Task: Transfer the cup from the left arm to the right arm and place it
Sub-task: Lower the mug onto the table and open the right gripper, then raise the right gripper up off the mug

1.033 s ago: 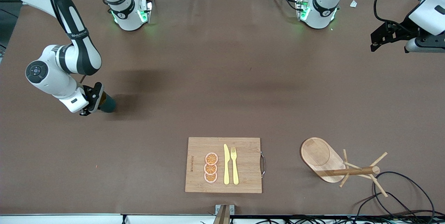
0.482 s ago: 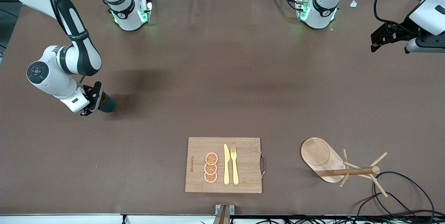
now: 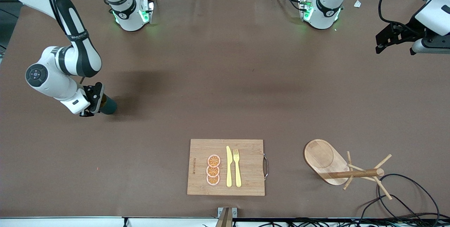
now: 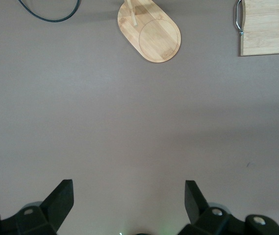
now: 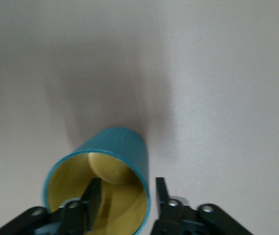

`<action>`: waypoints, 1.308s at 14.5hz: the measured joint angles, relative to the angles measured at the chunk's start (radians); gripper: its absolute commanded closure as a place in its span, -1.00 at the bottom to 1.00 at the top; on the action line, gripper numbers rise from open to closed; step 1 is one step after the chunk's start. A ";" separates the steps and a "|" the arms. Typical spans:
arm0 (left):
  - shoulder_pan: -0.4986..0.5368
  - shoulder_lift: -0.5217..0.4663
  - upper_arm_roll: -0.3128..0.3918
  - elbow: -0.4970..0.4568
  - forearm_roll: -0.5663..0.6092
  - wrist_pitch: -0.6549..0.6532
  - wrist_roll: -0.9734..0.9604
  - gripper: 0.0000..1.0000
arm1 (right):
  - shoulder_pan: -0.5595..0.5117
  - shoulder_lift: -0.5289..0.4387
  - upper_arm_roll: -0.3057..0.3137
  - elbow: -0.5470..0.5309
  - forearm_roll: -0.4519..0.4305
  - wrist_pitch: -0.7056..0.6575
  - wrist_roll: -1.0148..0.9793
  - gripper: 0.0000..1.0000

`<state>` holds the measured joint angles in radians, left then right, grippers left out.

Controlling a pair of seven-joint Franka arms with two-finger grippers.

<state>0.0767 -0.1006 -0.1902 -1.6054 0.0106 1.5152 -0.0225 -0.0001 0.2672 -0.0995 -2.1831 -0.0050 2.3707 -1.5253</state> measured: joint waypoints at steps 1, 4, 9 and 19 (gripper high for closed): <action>0.000 -0.001 0.000 0.000 0.000 0.000 0.000 -1.00 | 0.000 -0.005 0.000 0.045 0.000 -0.081 0.036 -1.00; 0.000 -0.004 -0.004 0.000 0.000 0.000 0.000 -1.00 | 0.000 -0.025 0.002 0.200 0.000 -0.324 0.184 -1.00; 0.000 -0.008 -0.002 0.001 0.000 -0.002 0.000 -1.00 | -0.009 -0.038 0.001 0.413 0.000 -0.620 0.536 -1.00; 0.000 -0.017 0.003 0.001 0.000 -0.011 0.000 -1.00 | -0.032 -0.108 0.011 0.610 0.000 -0.889 1.180 -1.00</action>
<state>0.0770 -0.1180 -0.1871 -1.6047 0.0107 1.5040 -0.0225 -0.0321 0.1595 -0.0886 -1.5729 -0.0049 1.4814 -0.3453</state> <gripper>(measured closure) 0.000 0.000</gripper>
